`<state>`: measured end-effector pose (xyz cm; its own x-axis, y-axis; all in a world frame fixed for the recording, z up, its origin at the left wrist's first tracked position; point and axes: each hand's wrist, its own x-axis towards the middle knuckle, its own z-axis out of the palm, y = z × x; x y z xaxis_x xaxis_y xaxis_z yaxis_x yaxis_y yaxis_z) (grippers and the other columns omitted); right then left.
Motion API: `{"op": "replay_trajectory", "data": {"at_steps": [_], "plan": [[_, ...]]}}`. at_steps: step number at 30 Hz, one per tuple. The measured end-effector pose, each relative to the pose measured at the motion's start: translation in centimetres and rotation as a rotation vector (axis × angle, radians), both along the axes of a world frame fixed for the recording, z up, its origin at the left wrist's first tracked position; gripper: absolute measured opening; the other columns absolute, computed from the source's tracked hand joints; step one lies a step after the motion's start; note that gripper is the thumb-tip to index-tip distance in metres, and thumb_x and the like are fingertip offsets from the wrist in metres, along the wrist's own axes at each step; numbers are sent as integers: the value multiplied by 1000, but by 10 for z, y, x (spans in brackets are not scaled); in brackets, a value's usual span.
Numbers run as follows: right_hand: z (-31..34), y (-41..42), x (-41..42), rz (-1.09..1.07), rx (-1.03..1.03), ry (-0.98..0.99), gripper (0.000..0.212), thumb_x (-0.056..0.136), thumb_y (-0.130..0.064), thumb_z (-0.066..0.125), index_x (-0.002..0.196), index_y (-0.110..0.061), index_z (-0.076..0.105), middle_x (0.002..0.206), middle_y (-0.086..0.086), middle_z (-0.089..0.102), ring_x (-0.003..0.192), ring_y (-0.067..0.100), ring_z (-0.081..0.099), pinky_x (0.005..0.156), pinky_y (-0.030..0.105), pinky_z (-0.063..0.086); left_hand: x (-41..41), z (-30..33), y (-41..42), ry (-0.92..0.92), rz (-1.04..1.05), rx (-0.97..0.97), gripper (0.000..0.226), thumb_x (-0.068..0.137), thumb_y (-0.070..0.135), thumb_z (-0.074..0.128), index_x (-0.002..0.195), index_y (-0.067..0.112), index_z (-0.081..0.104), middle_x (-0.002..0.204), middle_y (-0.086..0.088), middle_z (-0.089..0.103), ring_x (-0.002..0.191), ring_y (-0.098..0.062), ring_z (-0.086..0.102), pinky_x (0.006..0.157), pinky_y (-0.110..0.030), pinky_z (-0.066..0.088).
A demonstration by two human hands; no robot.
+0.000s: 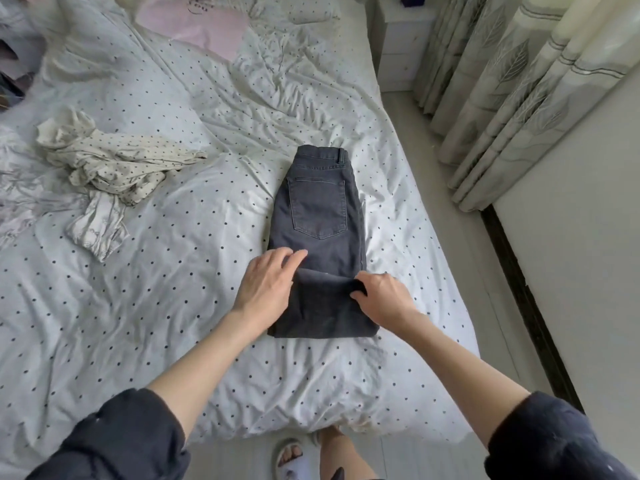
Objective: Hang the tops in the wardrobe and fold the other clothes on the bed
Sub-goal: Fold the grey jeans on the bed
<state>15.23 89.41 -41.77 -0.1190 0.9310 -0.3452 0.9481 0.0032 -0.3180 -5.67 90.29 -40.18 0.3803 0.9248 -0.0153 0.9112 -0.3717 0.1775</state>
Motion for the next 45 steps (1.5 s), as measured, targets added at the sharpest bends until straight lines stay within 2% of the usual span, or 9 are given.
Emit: {"op": "replay_trajectory", "data": {"at_steps": [7, 17, 20, 24, 28, 32, 34, 37, 45], "plan": [[-43, 65, -7, -2, 158, 65, 40, 94, -13, 48, 134, -8, 45, 138, 12, 47, 128, 29, 41, 108, 35, 29, 5, -76, 16, 269, 11, -286, 63, 100, 25, 36, 151, 19, 1, 158, -5, -12, 145, -26, -13, 117, -44, -3], [-127, 31, -23, 297, 70, -149, 81, 63, -46, 81, 131, -10, 56, 140, 16, 47, 130, 34, 45, 104, 50, 39, -8, -158, 34, 373, 39, -392, 71, 99, 50, 23, 141, 19, -25, 146, 2, -33, 141, -21, -24, 115, -43, -9], [-138, 37, -21, 320, 15, -129, 78, 82, -45, 66, 145, -13, 34, 154, 14, 22, 142, 34, 20, 114, 49, 13, -1, -162, 34, 337, 39, -328, 73, 97, 45, 37, 148, 13, -5, 152, -7, -18, 145, -27, -5, 116, -47, 1], [-135, 26, -22, 285, 64, -135, 78, 68, -45, 78, 134, -11, 52, 143, 16, 43, 132, 33, 41, 106, 51, 35, 0, -158, 14, 192, -8, -141, 66, 85, 42, 60, 137, 5, 46, 146, -16, 38, 136, -33, 36, 109, -55, 31], [-135, 9, -16, 342, 102, -179, 92, 61, -61, 76, 135, -13, 52, 143, 17, 43, 132, 31, 41, 105, 50, 38, -10, -164, -7, 279, -147, -240, 94, 69, 64, 67, 139, 8, 42, 147, -17, 35, 136, -29, 34, 110, -53, 31], [-135, -3, -13, 370, 94, -263, 102, 50, -64, 80, 134, -15, 52, 142, 14, 45, 132, 27, 42, 105, 46, 40, -6, -167, -3, 503, -181, -198, 81, 94, 39, 48, 147, 13, -8, 154, -15, -8, 143, -30, -4, 115, -48, 0], [-137, -3, -14, 358, 144, -266, 93, 54, -47, 86, 135, -17, 51, 142, 12, 45, 132, 25, 43, 104, 43, 41, -2, -166, 3, 455, -203, -109, 58, 93, 16, 39, 147, 15, 19, 153, -13, 22, 140, -27, 25, 115, -42, 23], [-137, -3, -15, 344, 214, -274, 82, 57, -18, 83, 133, -15, 53, 140, 12, 48, 130, 25, 46, 103, 42, 43, 1, -158, 8, 385, -236, -8, 54, 83, 6, 28, 127, 16, 57, 130, -13, 57, 121, -25, 55, 98, -35, 47], [-99, -12, -14, 343, 167, -306, 71, 28, -18, 92, 96, -12, 74, 95, 2, 72, 84, 20, 69, 74, 29, 57, 6, -104, 7, 431, -253, -28, 19, 54, 3, 62, 66, 8, 75, 69, -4, 71, 66, -12, 70, 55, -20, 54]]}}
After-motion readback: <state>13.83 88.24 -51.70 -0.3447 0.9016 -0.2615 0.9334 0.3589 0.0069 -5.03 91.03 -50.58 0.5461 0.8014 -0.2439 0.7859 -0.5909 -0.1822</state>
